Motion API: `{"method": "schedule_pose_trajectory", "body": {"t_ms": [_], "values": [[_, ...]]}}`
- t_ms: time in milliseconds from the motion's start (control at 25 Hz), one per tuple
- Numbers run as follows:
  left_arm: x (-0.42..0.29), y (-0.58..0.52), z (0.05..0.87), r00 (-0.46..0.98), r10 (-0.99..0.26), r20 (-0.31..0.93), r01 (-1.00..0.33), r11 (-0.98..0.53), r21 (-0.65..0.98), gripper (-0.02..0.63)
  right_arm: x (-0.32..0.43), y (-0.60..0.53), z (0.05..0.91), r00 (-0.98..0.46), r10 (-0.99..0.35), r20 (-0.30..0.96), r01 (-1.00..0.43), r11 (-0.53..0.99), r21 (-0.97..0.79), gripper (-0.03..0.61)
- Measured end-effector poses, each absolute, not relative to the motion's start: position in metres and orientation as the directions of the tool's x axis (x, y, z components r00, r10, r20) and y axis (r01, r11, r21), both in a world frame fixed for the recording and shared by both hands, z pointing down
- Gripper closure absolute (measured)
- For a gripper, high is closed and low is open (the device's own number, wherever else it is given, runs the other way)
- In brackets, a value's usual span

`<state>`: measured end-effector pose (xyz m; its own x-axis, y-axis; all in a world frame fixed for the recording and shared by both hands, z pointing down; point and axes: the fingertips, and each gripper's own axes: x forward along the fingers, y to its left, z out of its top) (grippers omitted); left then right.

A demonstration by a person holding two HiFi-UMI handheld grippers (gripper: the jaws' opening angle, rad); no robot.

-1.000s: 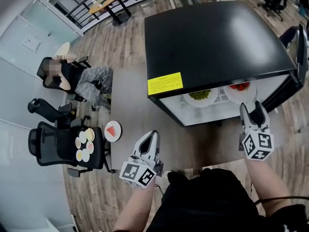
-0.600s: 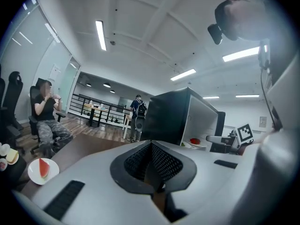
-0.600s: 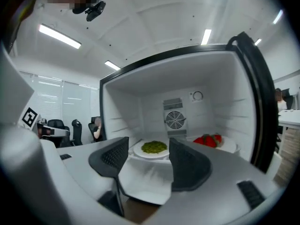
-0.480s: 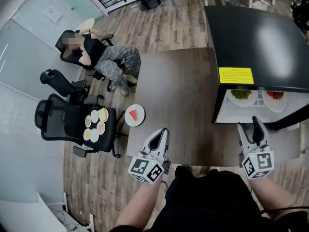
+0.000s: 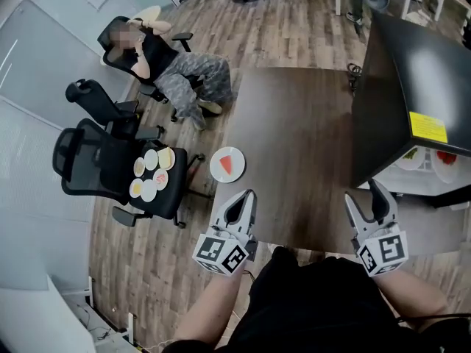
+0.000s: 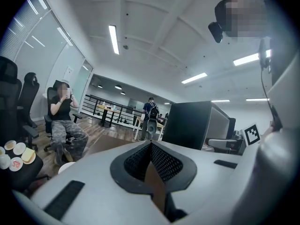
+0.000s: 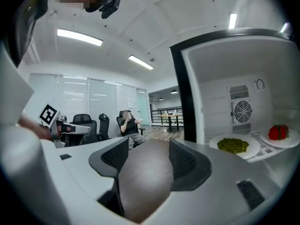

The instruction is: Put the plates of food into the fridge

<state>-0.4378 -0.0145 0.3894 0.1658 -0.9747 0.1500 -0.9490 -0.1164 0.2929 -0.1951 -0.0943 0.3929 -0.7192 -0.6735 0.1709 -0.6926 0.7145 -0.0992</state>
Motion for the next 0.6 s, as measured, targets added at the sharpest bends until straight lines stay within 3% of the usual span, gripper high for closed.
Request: {"method": "schedule_pose_trajectory", "body": {"t_ms": [600], "values": [[-0.593,0.016,0.42,0.061,-0.982,0.18,-0.944,0.002,0.33,0.607,-0.358,-0.095,0.396,-0.78,-0.599,0.18,-0.616,0.786,-0.054,0.302]]}}
